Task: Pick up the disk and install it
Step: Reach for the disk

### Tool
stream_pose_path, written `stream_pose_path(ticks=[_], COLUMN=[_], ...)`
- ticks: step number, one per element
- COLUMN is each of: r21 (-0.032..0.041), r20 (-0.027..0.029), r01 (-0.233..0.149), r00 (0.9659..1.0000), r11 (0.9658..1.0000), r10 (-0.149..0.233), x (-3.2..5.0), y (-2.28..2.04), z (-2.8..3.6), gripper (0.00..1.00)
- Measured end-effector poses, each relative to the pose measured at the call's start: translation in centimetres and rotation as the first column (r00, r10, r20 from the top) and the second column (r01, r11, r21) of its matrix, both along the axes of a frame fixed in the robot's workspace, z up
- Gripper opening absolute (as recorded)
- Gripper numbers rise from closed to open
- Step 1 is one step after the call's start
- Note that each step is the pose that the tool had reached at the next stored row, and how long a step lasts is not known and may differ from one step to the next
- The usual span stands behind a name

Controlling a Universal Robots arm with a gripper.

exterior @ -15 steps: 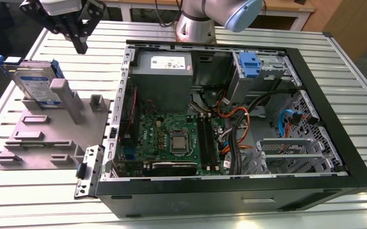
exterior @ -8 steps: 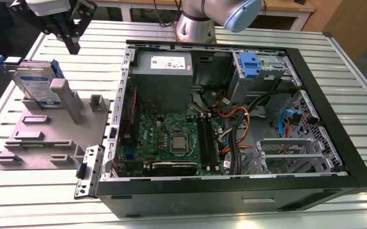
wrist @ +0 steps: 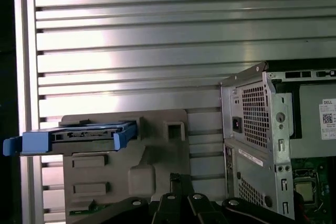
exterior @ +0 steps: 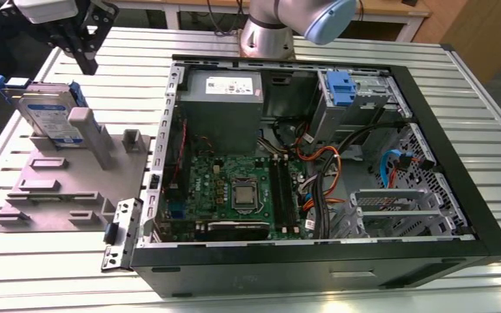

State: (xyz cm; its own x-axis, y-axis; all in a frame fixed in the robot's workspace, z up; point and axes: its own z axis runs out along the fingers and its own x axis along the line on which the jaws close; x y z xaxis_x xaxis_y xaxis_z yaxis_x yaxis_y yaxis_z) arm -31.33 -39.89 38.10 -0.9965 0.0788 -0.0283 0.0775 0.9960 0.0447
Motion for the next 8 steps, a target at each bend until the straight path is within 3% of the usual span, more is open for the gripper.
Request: stream_pose_path(ticks=[8], r21=[0.0000], r20=[0.0024], r01=[0.001], r00=[1.0000], r11=[1.0000], r10=[-0.001], x=[-1.97], y=[0.03], z=[-0.33], gripper=[0.11])
